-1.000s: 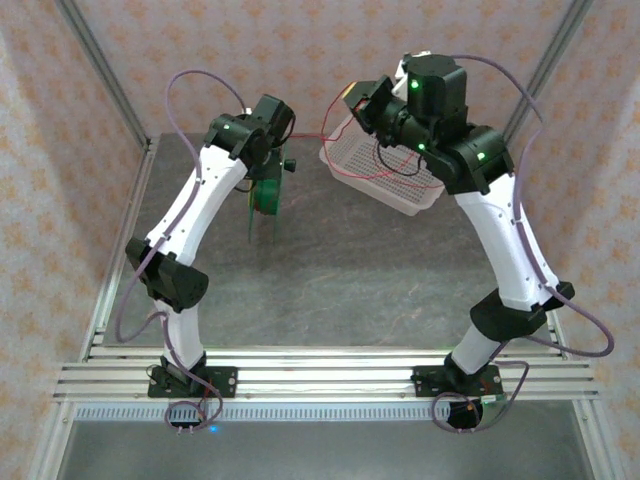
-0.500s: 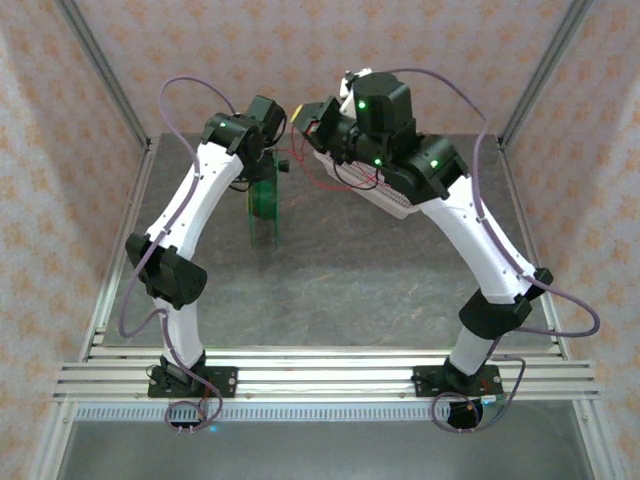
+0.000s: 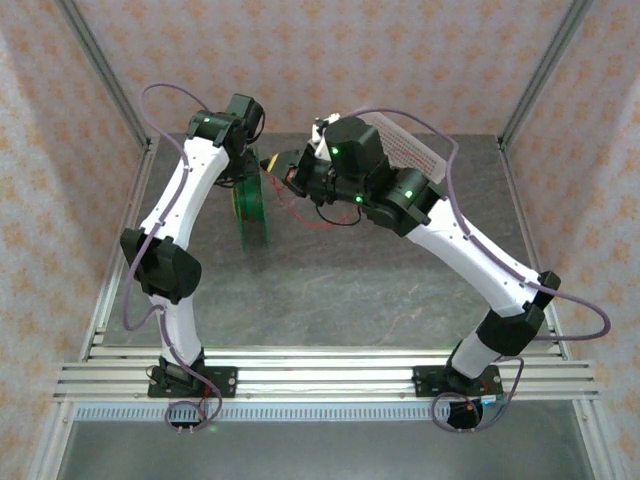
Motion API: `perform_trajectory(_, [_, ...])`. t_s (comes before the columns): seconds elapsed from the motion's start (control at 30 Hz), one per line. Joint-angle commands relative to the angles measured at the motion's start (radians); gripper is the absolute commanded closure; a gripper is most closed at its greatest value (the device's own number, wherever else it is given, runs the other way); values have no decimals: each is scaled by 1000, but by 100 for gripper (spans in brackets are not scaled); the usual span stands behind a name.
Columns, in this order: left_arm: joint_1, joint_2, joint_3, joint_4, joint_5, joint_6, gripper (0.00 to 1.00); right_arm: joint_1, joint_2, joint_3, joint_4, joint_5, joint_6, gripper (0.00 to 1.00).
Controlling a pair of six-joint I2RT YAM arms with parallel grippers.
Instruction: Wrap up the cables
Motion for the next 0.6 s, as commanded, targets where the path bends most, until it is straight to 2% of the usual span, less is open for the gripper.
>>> perform_trajectory(0.0, [42, 18, -17, 60, -71, -65, 100, 43, -77, -11, 116, -129, 16, 100])
perform_trajectory(0.3, [72, 28, -26, 80, -40, -90, 100, 109, -57, -100, 186, -312, -103, 100])
perform_trajectory(0.57, [170, -29, -43, 165, 73, -134, 100, 112, -226, -314, -16, -148, -251, 100])
